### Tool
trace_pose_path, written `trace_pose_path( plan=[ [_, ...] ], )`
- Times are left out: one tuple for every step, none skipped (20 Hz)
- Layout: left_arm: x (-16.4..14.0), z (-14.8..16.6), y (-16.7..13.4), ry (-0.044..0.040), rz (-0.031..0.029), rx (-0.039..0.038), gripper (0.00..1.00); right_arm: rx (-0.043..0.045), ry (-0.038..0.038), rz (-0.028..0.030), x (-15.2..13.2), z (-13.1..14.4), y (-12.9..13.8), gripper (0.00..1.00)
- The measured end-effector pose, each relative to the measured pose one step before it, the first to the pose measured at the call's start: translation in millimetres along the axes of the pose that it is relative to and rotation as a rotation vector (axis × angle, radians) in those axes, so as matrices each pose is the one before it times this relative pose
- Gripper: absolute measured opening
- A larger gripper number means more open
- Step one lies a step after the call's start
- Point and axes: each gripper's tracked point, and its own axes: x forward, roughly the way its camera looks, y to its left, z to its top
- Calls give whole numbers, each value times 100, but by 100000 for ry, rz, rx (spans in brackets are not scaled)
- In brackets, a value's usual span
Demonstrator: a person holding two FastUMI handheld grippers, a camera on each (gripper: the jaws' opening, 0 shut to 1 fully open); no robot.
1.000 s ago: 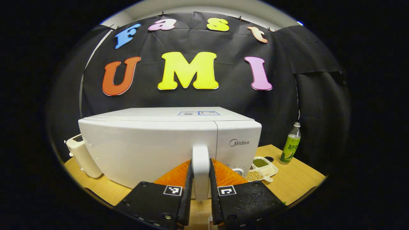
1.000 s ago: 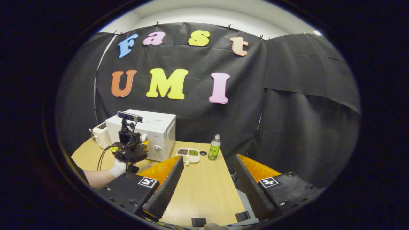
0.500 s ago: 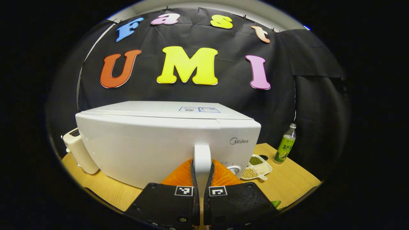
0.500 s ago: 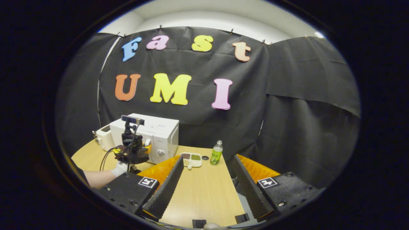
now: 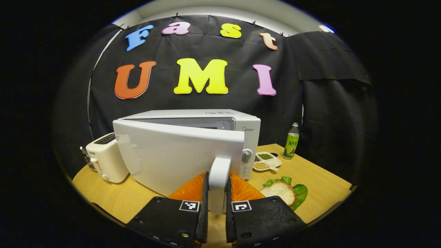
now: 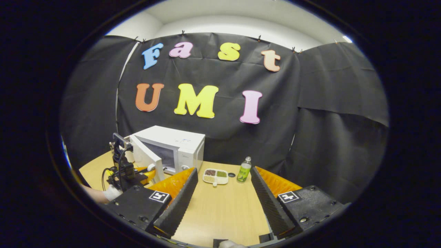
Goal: Open the microwave oven with the left hand, put the food in, and close the microwave oven.
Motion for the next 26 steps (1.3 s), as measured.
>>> trace_pose_path(
  plan=[
    [-684, -253, 959, 1056, 2352, 1116, 27, 239, 917, 895, -91, -292, 397, 99],
    [-518, -60, 831, 778, 1369, 900, 29, 371, 1342, 1006, -300, -549, 345, 99],
    [-584, 6, 621, 146, 853, 241, 49, 579, 205, 1232, -280, -155, 504, 99],
    [-660, 47, 766, 29, 1467, 114, 64, 347, 125, 1116, -312, -135, 377, 99],
    [-444, -64, 710, 183, 1099, 104, 73, -345, 178, 1154, -87, -212, 456, 99],
    [-366, -291, 403, 855, 121, -675, 82, -410, -347, 495, -199, -63, 235, 99],
    [-979, -173, 409, 441, 609, -451, 98, -520, -66, 1040, -109, -64, 411, 99],
    [-814, -83, 467, 33, 1049, 391, 98, -290, 231, 910, -55, -150, 344, 93],
    [-753, -264, 646, 49, 1383, 869, 98, -18, -144, 1012, -97, -55, 425, 93],
    [-718, -233, 698, 459, 1132, 430, 98, 323, -204, 764, -61, -18, 265, 93],
    [-959, -317, 738, 541, 1112, -220, 98, 328, 132, 869, 53, -243, 360, 99],
    [-880, -297, 885, 845, 1378, -369, 97, 390, 123, 877, -11, -206, 339, 99],
    [-948, -305, 902, 475, 1499, -158, 97, 336, 293, 948, -63, -140, 456, 93],
    [-898, -244, 1110, 511, 1985, 501, 97, 169, -14, 683, -39, -282, 451, 93],
    [-872, -338, 1220, 100, 1901, 360, 97, 45, 119, 1011, 31, -296, 474, 93],
    [-778, -373, 1122, 451, 1699, -180, 97, 280, 403, 1507, -1, -309, 549, 99],
    [-803, -366, 1281, 474, 2031, -157, 97, 276, 783, 1003, 89, -559, 478, 99],
    [-687, -385, 1336, 680, 2132, -107, 97, 53, 735, 1094, 83, -490, 364, 99],
    [-628, -187, 1385, 248, 2088, 302, 97, -235, 976, 383, 146, -407, 395, 99],
    [-493, -295, 1372, 310, 2076, 267, 97, -189, 202, 537, 105, -399, 253, 99],
    [-513, -241, 1318, 273, 1831, 55, 97, -130, 489, 166, 280, -318, 289, 99],
    [-383, -154, 1241, 103, 1614, 202, 97, 40, 331, 452, 197, -230, 282, 99],
    [-363, -176, 1203, 247, 1882, 457, 97, 215, 685, 361, 277, -463, 265, 99],
    [-190, -32, 1133, 26, 2041, 694, 97, 275, 603, 508, 362, -259, 189, 99],
    [-130, -134, 1287, 132, 2074, 1127, 97, 352, 1108, 335, 428, -506, 84, 99],
    [-2, -16, 1279, 2, 2387, 987, 97, 583, 526, 629, 467, -129, 116, 99]
  ],
)
